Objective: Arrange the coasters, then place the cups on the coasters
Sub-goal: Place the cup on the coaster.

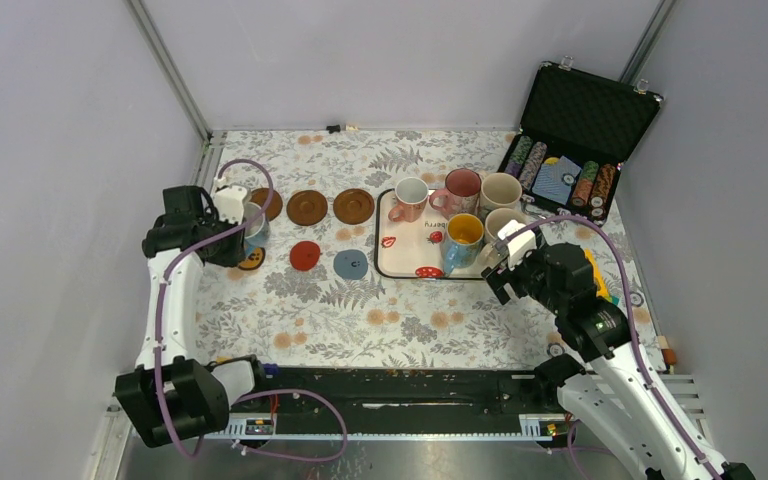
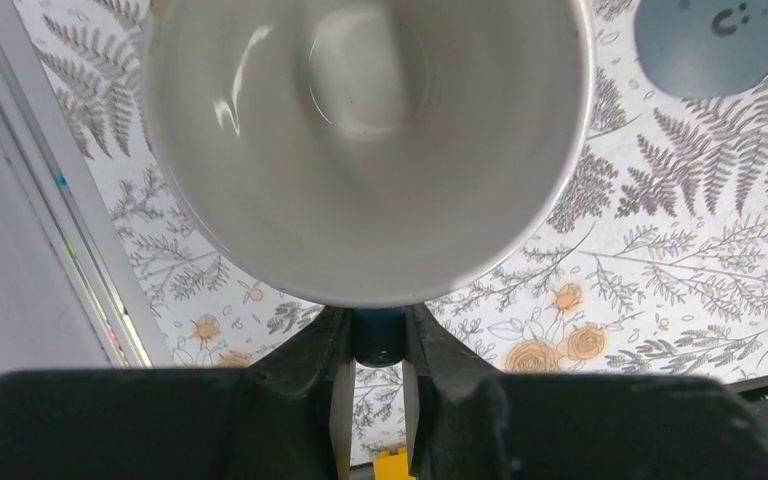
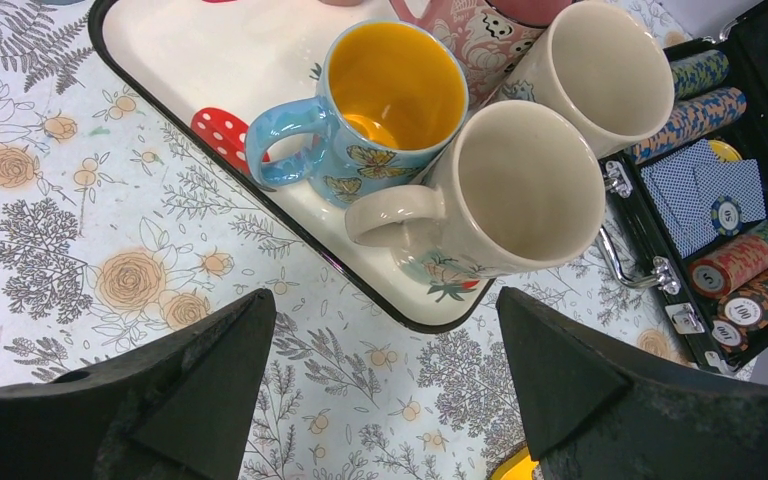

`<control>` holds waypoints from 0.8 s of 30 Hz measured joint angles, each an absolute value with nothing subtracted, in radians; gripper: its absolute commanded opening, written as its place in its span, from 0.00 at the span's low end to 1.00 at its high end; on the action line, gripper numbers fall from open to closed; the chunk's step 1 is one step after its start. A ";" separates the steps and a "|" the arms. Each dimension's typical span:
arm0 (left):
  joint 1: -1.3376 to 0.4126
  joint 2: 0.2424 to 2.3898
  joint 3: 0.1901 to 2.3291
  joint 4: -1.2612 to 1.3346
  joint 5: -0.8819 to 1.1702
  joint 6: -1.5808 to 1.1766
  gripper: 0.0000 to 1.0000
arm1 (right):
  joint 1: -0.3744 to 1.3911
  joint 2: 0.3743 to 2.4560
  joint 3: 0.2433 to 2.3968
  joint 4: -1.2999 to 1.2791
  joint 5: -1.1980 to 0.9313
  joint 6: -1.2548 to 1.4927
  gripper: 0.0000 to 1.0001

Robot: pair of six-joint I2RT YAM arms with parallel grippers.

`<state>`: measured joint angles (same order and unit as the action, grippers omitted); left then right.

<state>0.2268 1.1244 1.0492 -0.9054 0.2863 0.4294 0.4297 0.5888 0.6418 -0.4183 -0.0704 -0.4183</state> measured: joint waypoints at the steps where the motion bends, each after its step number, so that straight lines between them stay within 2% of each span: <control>1: 0.238 1.124 1.037 -0.905 0.290 0.438 0.00 | 0.430 0.589 0.642 -0.419 -0.071 -0.418 0.89; 13: 0.284 1.133 0.970 -0.900 0.291 0.489 0.00 | 0.430 0.582 0.642 -0.433 -0.073 -0.414 0.89; 24: 0.335 1.302 0.966 -0.802 0.268 0.472 0.00 | 0.430 0.578 0.642 -0.434 -0.074 -0.414 0.89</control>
